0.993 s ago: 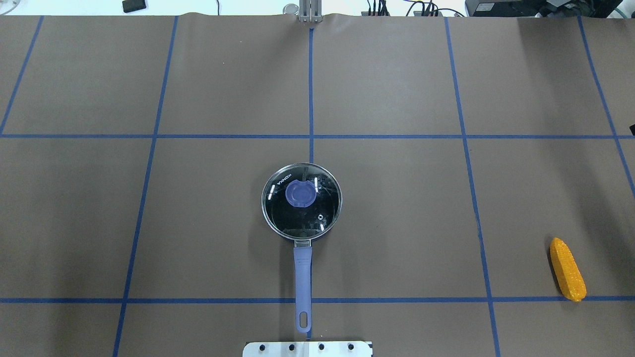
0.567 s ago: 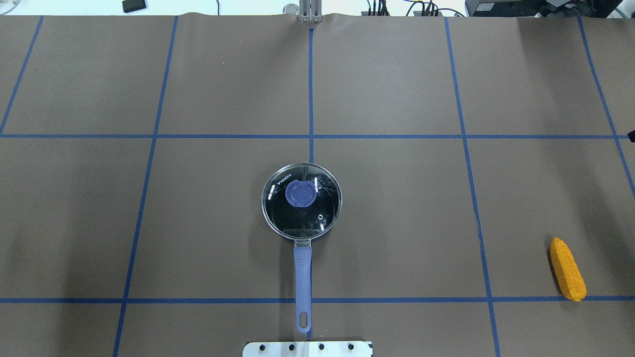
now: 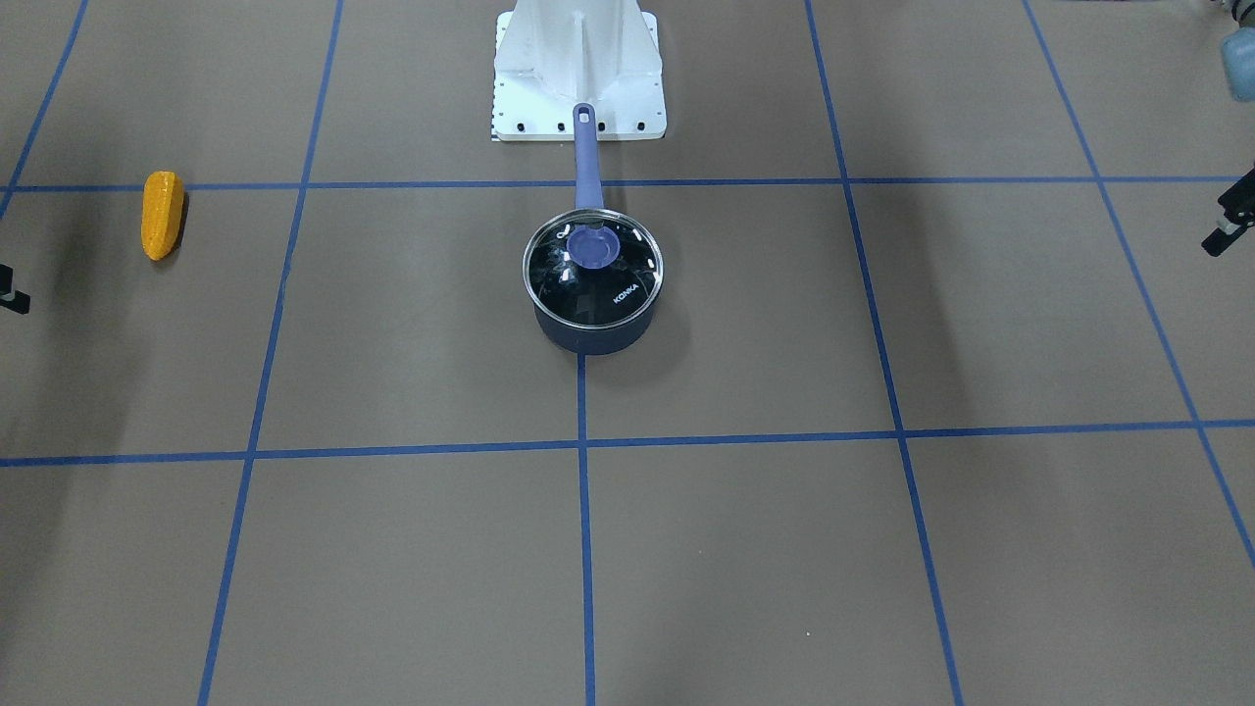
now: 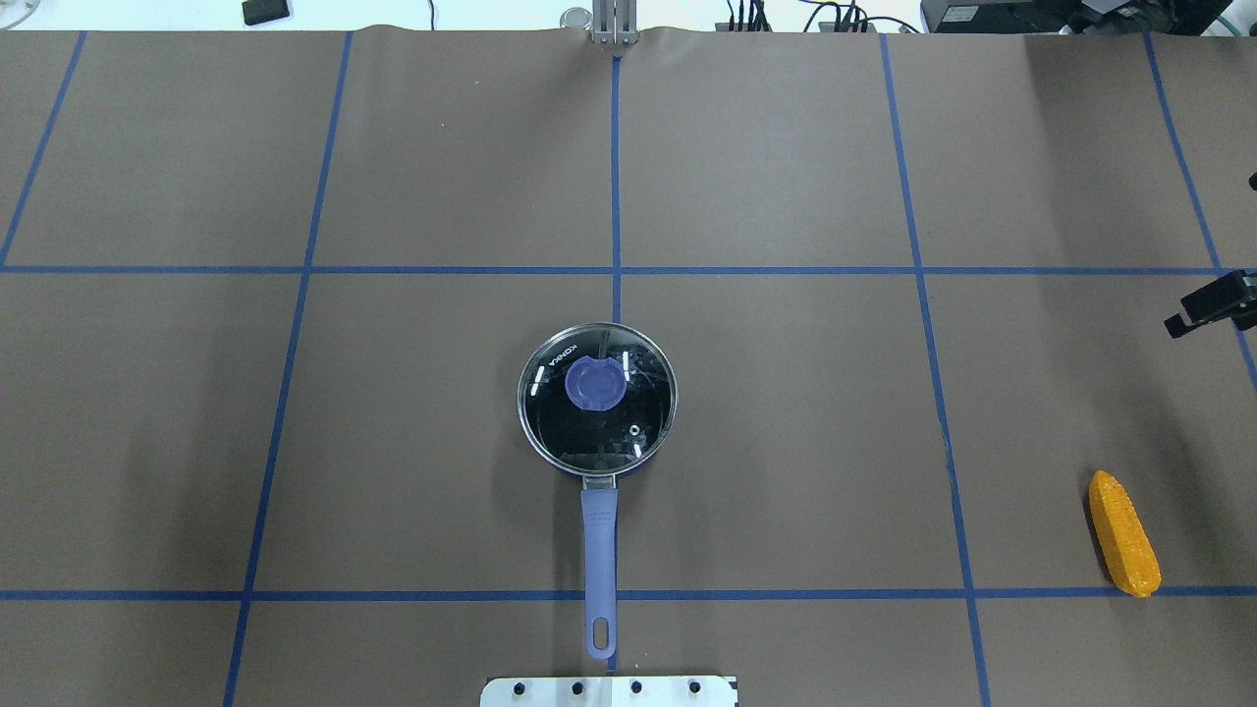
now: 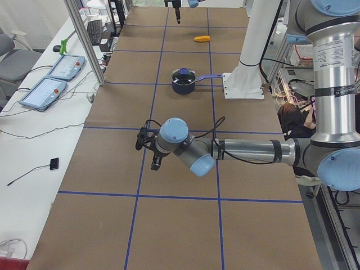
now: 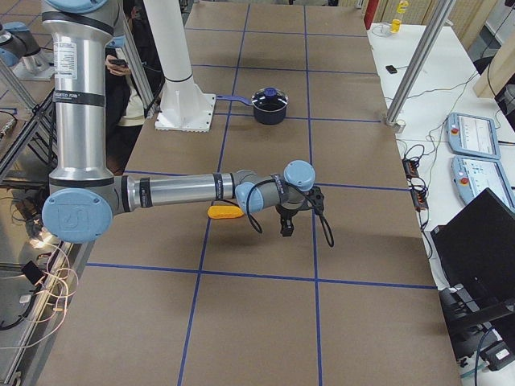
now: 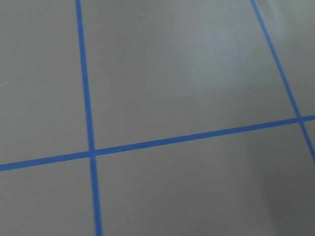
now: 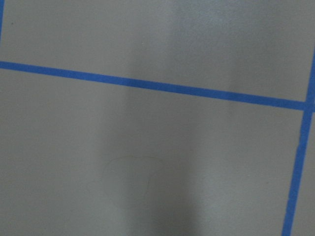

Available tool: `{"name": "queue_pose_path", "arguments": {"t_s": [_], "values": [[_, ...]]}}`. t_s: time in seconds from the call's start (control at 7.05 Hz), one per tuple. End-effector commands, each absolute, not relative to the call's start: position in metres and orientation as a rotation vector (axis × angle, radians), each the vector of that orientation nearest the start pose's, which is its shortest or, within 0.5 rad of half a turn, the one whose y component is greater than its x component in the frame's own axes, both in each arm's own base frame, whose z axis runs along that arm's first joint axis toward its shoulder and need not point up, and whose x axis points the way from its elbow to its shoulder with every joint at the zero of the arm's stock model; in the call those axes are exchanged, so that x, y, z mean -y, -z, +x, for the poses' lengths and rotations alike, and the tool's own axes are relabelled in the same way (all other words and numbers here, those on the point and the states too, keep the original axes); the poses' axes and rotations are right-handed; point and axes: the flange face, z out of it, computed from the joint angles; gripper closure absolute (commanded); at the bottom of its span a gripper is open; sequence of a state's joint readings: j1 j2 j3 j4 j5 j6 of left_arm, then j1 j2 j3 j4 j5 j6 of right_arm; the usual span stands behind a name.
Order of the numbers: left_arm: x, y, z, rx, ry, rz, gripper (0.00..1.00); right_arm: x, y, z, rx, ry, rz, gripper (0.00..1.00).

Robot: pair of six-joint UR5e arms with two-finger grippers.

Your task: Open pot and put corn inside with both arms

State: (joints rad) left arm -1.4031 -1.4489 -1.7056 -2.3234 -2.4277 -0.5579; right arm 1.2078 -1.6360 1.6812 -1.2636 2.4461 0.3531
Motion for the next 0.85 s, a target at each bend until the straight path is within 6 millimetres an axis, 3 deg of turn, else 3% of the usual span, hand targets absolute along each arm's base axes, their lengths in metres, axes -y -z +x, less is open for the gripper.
{"name": "queue_pose_path", "arguments": {"t_s": [0.0,0.28,0.71], "values": [[0.487,-0.522,0.058,-1.038,0.059,0.346,0.02,0.425,-0.603,-0.148,0.968,0.157,0.015,0.0],[0.491,-0.484,0.073,-1.031,0.071,0.318,0.02,0.386,-0.595,-0.142,0.968,0.173,-0.001,0.0],[0.485,-0.388,0.127,-0.97,0.114,0.254,0.02,0.36,-0.582,-0.163,0.977,0.146,-0.035,0.0]]}}
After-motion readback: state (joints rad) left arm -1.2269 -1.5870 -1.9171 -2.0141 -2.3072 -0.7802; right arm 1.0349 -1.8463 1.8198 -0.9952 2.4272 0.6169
